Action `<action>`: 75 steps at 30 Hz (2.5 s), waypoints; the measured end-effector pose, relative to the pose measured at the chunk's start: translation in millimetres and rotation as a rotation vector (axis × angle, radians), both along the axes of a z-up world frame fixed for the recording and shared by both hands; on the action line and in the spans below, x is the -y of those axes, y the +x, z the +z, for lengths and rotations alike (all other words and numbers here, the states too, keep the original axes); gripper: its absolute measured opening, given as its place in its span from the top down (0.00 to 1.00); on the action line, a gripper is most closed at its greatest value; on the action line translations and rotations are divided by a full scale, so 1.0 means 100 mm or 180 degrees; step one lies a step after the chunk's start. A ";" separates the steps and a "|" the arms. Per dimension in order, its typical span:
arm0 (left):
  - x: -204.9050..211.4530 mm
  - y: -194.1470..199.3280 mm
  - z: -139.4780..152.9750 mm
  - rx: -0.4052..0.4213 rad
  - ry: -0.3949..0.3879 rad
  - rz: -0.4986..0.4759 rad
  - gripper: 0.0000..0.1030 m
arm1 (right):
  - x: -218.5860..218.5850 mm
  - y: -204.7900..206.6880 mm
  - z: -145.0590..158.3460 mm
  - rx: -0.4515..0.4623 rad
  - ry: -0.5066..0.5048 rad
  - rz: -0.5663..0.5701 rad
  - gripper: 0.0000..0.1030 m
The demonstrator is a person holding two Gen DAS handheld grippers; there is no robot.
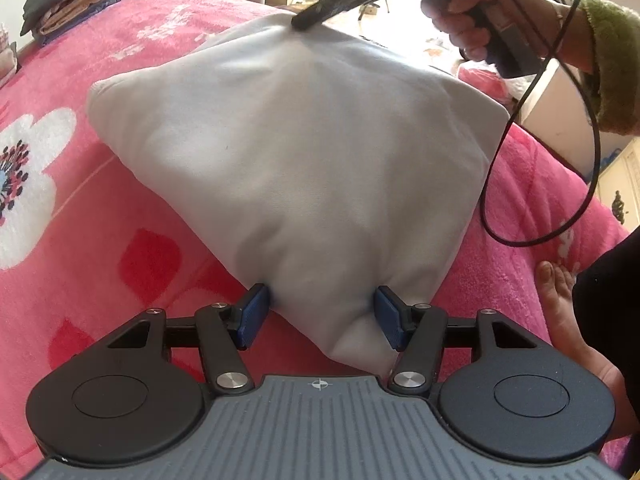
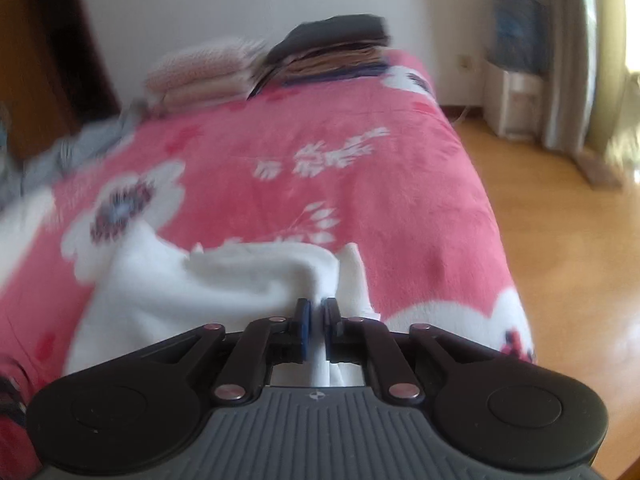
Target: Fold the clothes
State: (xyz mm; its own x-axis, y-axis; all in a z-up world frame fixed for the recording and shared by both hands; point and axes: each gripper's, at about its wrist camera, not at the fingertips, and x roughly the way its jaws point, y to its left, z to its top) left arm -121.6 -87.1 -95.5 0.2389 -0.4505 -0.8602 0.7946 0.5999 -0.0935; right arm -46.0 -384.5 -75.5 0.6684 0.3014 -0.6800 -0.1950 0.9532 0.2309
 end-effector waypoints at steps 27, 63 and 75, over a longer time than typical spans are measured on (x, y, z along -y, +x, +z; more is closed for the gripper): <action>0.08 -0.03 -0.03 0.0019 0.0093 0.0053 0.43 | 0.22 0.25 -0.25 -0.0542 0.0671 0.0633 0.60; 0.07 -0.01 0.06 0.0033 -0.0056 0.0023 0.43 | 0.69 -0.28 -0.09 -0.0144 0.0815 -0.0181 0.74; -0.03 -0.03 0.08 0.0016 -0.0216 -0.0077 0.43 | 0.08 -1.16 -0.16 -0.0427 -0.0931 0.0757 0.95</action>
State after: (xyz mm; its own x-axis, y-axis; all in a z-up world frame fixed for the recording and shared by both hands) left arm -124.2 -84.2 -87.7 0.2314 -0.5135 -0.8263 0.8094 0.5728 -0.1293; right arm -162.3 -392.9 -91.1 0.5026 0.2179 -0.8366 -0.4047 0.9145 -0.0050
